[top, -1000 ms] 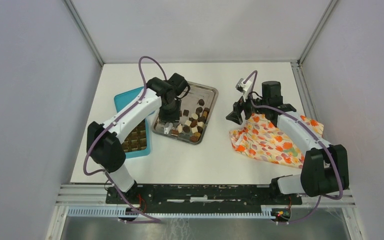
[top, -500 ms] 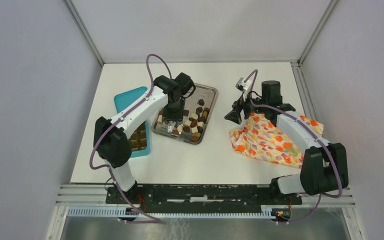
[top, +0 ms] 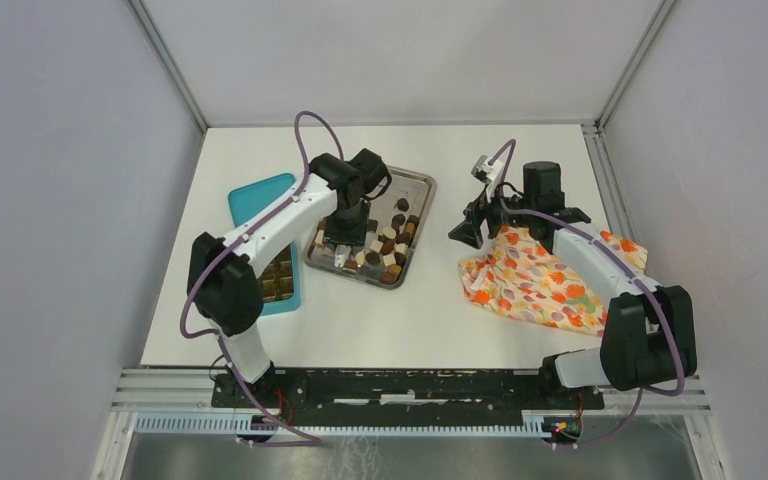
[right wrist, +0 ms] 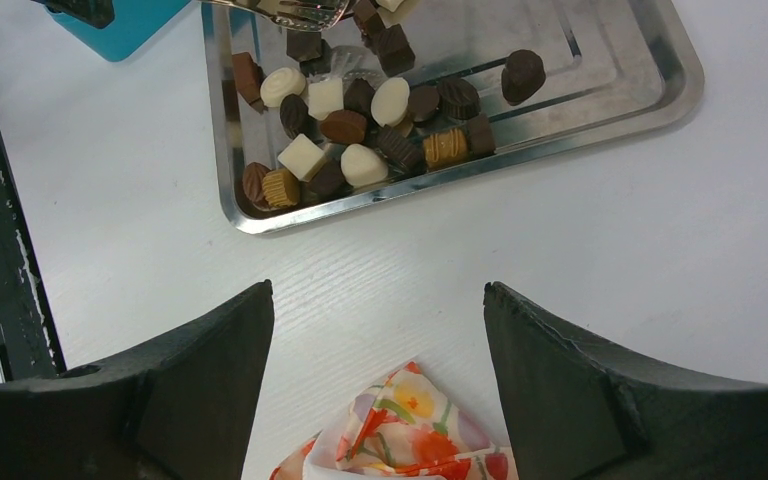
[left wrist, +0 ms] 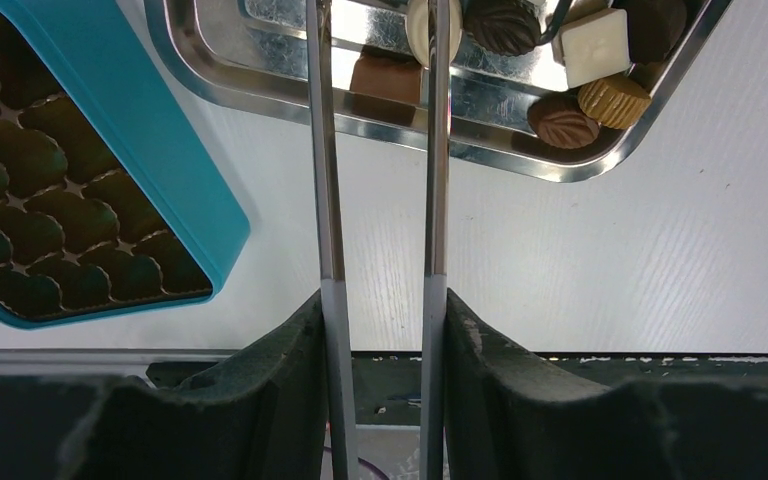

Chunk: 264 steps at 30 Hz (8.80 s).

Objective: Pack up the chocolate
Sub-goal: Pick up the fake chocolate from the plate, then place the fake chocolate in the packing box, then pick up the fake chocolate from the plate.

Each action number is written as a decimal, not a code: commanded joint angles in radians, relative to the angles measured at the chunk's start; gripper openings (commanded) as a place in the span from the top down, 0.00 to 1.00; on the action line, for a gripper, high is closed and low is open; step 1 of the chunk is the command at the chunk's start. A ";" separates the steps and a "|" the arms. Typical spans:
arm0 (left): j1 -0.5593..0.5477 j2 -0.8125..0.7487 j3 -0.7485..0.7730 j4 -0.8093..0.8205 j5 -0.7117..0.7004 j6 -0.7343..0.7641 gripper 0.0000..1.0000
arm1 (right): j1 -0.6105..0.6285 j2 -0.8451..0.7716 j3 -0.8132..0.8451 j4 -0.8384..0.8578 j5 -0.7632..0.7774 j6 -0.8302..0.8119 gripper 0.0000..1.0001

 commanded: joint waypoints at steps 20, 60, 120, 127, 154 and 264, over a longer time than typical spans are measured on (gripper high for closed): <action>-0.023 0.033 -0.030 0.016 0.005 0.022 0.52 | -0.004 -0.016 -0.013 0.043 -0.024 0.006 0.18; 0.317 -0.464 -0.261 -0.102 -0.109 -0.042 0.98 | -0.004 -0.005 -0.005 0.043 -0.059 0.020 0.18; 0.571 -0.407 -0.307 -0.029 -0.093 0.111 0.54 | -0.003 -0.012 -0.013 0.040 -0.063 0.017 0.17; 0.570 -0.410 -0.298 -0.032 -0.089 0.111 0.54 | -0.002 -0.012 -0.011 0.039 -0.065 0.017 0.18; 0.179 -0.392 -0.243 0.193 0.224 -0.115 0.64 | -0.003 -0.007 -0.012 0.041 -0.067 0.018 0.17; 0.133 -0.110 -0.161 0.088 0.087 0.085 0.56 | -0.002 -0.009 -0.022 0.044 -0.067 0.015 0.17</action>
